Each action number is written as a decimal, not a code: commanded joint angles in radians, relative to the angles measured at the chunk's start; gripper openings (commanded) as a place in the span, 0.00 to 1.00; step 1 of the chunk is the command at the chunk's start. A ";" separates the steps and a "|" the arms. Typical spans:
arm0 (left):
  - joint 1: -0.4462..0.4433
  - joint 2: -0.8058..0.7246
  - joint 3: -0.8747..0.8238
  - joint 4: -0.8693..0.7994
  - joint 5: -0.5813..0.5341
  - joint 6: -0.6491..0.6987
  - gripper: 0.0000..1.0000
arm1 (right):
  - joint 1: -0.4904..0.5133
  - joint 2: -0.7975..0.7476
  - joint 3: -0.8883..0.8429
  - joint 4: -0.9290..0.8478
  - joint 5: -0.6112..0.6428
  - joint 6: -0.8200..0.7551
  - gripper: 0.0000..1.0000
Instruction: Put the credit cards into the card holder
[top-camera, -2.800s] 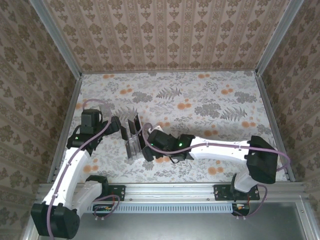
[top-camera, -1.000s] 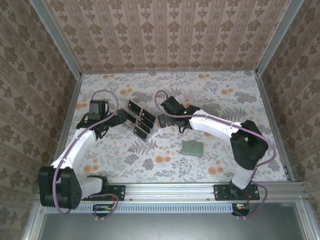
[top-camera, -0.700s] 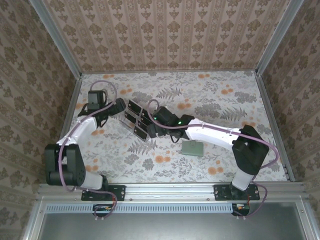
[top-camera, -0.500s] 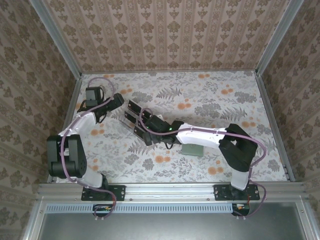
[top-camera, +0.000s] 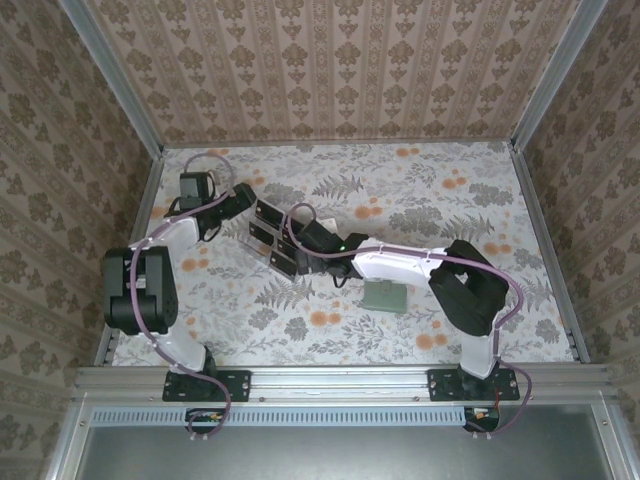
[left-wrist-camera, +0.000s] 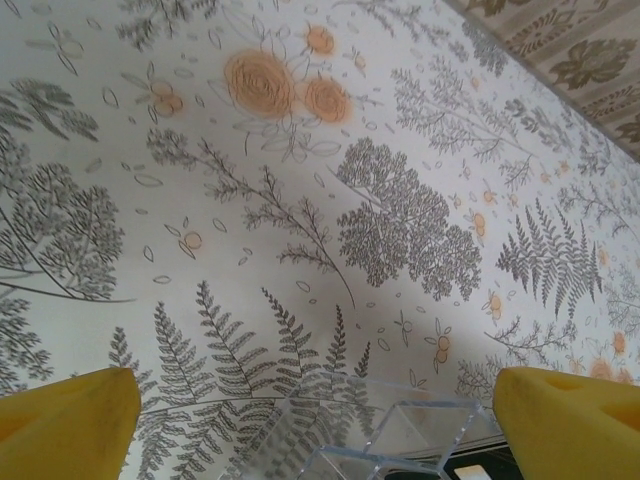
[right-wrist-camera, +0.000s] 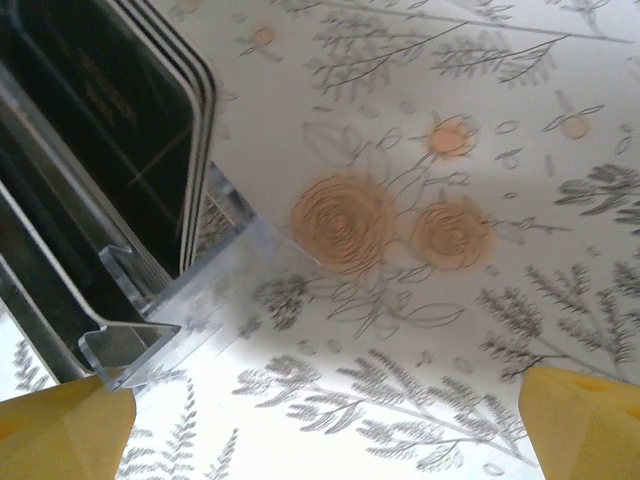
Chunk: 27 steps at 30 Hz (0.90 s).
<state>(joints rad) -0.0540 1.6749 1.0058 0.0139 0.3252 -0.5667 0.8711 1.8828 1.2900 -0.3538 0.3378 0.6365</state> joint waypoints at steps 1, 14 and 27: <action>-0.025 0.018 0.030 0.044 0.041 -0.037 1.00 | -0.040 0.015 0.010 0.004 0.043 0.011 1.00; -0.109 0.049 0.013 0.114 0.035 -0.109 1.00 | -0.231 0.036 0.038 -0.024 0.049 -0.057 1.00; -0.168 0.042 0.020 0.164 0.025 -0.162 1.00 | -0.339 -0.035 0.040 -0.055 -0.030 -0.136 1.00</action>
<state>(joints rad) -0.2214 1.7233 1.0058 0.1497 0.3447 -0.7055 0.5243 1.8984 1.3151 -0.3748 0.3386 0.5285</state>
